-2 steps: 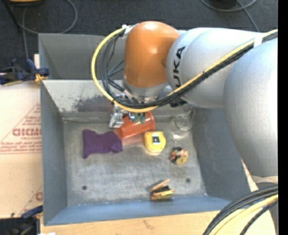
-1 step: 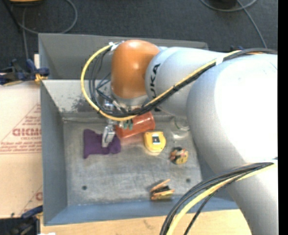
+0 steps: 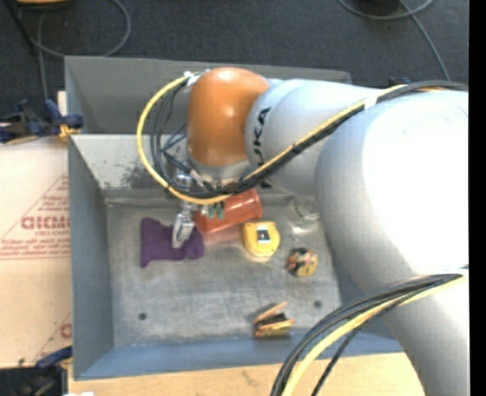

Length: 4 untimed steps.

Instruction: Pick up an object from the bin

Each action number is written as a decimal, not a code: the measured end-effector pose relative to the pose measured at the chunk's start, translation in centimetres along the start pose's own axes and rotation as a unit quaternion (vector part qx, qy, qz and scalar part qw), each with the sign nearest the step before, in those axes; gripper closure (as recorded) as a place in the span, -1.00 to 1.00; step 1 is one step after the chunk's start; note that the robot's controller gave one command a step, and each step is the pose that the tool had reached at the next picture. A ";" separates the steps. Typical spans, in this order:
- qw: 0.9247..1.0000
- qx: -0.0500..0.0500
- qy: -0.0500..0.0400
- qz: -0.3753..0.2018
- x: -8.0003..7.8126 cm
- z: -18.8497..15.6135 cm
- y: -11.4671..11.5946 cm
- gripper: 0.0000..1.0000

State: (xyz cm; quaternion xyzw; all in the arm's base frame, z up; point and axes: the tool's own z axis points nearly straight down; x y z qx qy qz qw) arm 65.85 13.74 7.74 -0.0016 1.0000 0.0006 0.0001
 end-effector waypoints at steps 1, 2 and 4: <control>0.999 -0.003 -0.005 -0.052 0.9 -0.4 -2.6 1.00; 0.999 -0.003 -0.005 -0.052 0.9 -0.4 -2.6 1.00; 0.999 0.001 0.000 -0.038 1.4 -9.8 -3.1 1.00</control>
Offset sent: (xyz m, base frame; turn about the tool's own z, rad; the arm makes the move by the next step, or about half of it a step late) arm 0.0000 0.0000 0.0000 0.0000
